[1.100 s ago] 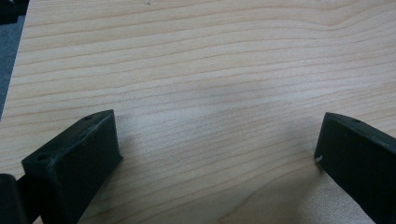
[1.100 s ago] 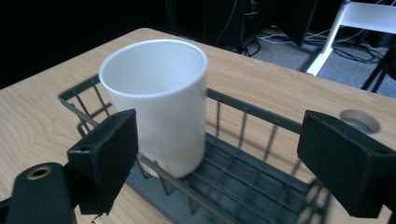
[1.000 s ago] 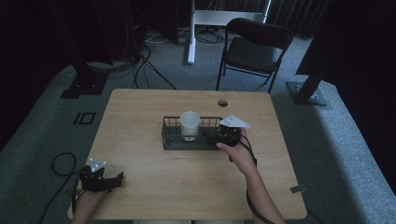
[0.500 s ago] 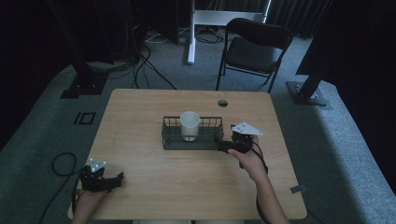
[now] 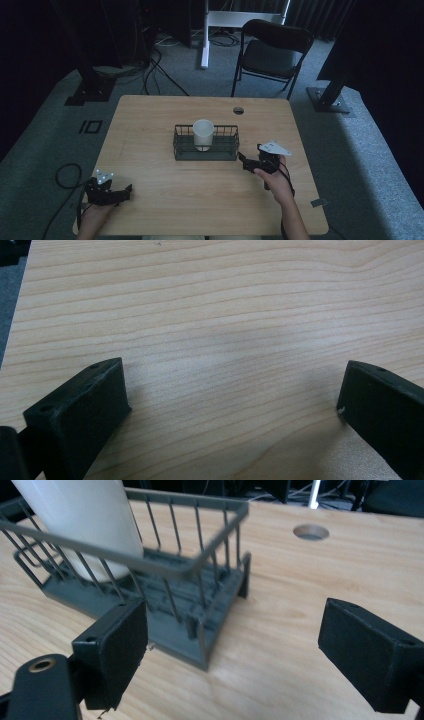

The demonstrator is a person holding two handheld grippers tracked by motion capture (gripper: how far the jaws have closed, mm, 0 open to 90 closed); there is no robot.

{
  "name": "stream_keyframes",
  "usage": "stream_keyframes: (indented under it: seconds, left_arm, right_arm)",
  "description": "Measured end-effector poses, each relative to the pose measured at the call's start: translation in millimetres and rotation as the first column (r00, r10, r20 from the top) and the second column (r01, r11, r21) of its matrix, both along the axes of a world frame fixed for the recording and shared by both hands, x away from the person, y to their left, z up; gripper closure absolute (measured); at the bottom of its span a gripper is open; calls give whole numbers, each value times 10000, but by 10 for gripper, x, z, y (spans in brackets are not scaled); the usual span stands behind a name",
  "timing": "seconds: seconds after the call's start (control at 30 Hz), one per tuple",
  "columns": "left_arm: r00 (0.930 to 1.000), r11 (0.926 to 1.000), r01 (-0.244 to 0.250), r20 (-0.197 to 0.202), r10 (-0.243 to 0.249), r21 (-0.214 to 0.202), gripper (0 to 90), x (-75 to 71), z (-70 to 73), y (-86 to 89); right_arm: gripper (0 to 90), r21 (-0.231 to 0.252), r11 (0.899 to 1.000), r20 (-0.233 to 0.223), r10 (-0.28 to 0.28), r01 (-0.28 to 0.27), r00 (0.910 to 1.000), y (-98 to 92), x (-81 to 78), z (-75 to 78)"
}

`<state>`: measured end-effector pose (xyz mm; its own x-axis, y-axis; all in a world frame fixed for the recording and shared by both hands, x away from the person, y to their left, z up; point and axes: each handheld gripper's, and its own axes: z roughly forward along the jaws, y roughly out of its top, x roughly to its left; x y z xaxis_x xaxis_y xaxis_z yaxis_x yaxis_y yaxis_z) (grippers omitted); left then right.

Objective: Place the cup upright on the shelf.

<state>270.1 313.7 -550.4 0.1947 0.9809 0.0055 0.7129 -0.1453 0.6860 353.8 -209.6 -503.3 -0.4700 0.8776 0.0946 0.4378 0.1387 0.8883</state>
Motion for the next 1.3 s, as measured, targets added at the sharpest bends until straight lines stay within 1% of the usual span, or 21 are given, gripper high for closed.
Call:
stream_keyframes:
  seconds: [0.23, 0.43, 0.47, 0.53, 0.7, 0.8, 0.9, 1.0, 1.03, 1.13, 1.23, 1.27, 1.3]
  left_arm:
    - [10000, 10000, -5, 9, 5, -2, 1, 0, -1, 0]
    - [10000, 10000, 6, 2, -6, 10, 1, 0, -1, 1]
    - [10000, 10000, 10, -3, -10, 15, 1, 0, 0, 1]
    - [10000, 10000, 11, 0, -11, 15, 1, 0, 0, 1]
    - [10000, 10000, 9, -2, -9, 15, 1, 0, 0, 1]
    - [10000, 10000, 8, -1, -8, 15, 1, 0, 0, 1]
    - [10000, 10000, 7, 0, -7, 14, 2, 0, 0, 1]
    - [10000, 10000, 10, -2, -10, 17, 1, 0, 0, 1]
    - [10000, 10000, 8, 0, -8, 15, 2, 0, 0, 1]
    - [10000, 10000, 9, 1, -9, 14, 1, 0, 0, 1]
    - [10000, 10000, 9, -1, -9, 15, 1, 0, 0, 1]
    - [10000, 10000, 9, 0, -9, 15, 1, 0, 0, 1]
    - [10000, 10000, 8, 0, -8, 14, 1, 0, 0, 1]
  right_arm:
    - [123, -319, 9990, -270, -325, 316, 9991, -139, -35, -146]
    - [123, -456, 9977, -384, -511, 493, 9980, -207, -45, -202]
    - [123, -431, 9976, -413, -561, 543, 9976, -217, -47, -212]
    - [123, -583, 9962, -464, -671, 644, 9967, -235, -53, -237]
    - [123, -598, 9936, -612, -999, 963, 9931, -292, -72, -303]
    - [123, -794, 9911, -751, -1129, 1069, 9908, -323, -81, -336]
    - [123, -958, 9902, -822, -1092, 1012, 9906, -341, -90, -338]
    - [123, -967, 9884, -870, -1256, 1171, 9883, -360, -95, -344]
    - [123, -1055, 9867, -878, -1335, 1241, 9872, -368, -96, -353]
    - [123, -1348, 9833, -1018, -1362, 1220, 9854, -394, -99, -397]
    - [123, -1609, 9781, -1215, -1527, 1323, 9808, -425, -100, -443]
    - [124, -1648, 9764, -1271, -1612, 1394, 9787, -440, -100, -454]
    - [124, -1569, 9770, -1337, -1656, 1441, 9771, -456, -99, -456]
